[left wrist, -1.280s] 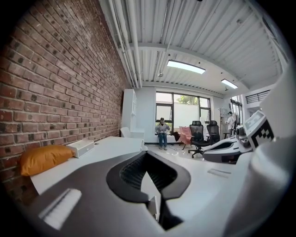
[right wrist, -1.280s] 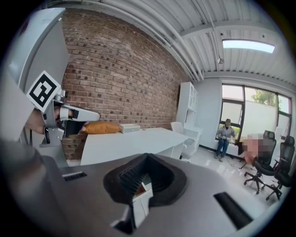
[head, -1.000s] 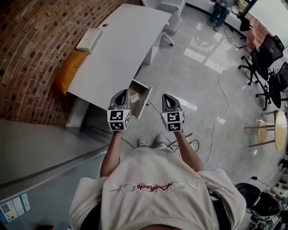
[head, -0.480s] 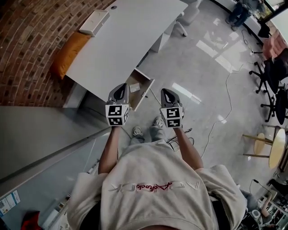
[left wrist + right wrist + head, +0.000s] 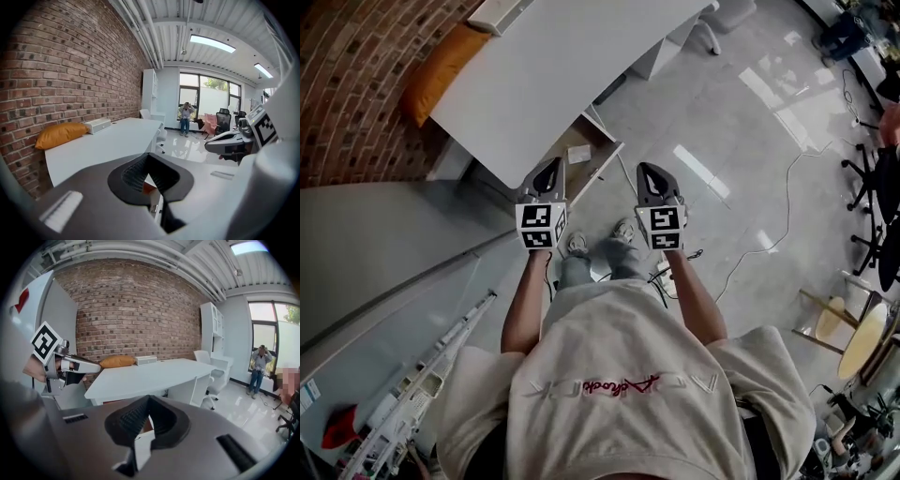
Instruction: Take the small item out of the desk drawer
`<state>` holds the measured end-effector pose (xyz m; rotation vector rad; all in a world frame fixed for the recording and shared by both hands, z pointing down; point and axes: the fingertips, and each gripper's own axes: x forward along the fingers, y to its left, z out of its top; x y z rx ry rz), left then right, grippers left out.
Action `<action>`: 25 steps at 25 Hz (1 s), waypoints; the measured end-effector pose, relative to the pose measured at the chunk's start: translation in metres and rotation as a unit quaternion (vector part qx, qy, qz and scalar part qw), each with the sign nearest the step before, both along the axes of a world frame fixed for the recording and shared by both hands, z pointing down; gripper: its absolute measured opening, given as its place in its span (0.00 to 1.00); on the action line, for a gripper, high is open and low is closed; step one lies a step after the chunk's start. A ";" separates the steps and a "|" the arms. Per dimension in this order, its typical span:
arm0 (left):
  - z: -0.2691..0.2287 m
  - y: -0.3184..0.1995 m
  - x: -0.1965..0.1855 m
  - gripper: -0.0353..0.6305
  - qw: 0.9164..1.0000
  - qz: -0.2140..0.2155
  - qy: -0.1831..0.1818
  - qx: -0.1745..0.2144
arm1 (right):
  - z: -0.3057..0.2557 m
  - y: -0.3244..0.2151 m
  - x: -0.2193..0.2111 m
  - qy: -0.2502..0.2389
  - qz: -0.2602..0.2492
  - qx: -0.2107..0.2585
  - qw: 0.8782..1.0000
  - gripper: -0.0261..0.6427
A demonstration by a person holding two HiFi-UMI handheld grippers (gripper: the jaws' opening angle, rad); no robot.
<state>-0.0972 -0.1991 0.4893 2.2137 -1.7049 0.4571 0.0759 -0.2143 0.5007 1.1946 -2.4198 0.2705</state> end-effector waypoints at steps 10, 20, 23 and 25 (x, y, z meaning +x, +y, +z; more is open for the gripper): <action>0.038 0.011 -0.001 0.07 0.999 -0.037 -0.014 -0.036 | 0.034 -0.009 0.007 -0.023 -0.019 -0.027 0.999 0.06; 0.090 0.019 -0.001 0.06 0.997 -0.010 0.018 -0.075 | 0.067 -0.006 0.005 -0.005 0.020 -0.040 0.999 0.06; 0.107 0.024 -0.005 0.06 0.996 0.003 0.027 -0.089 | 0.078 0.000 0.006 0.003 0.042 -0.051 0.998 0.06; 0.121 0.029 -0.010 0.07 0.995 0.011 0.030 -0.099 | 0.089 0.010 0.004 0.009 0.046 -0.061 0.997 0.06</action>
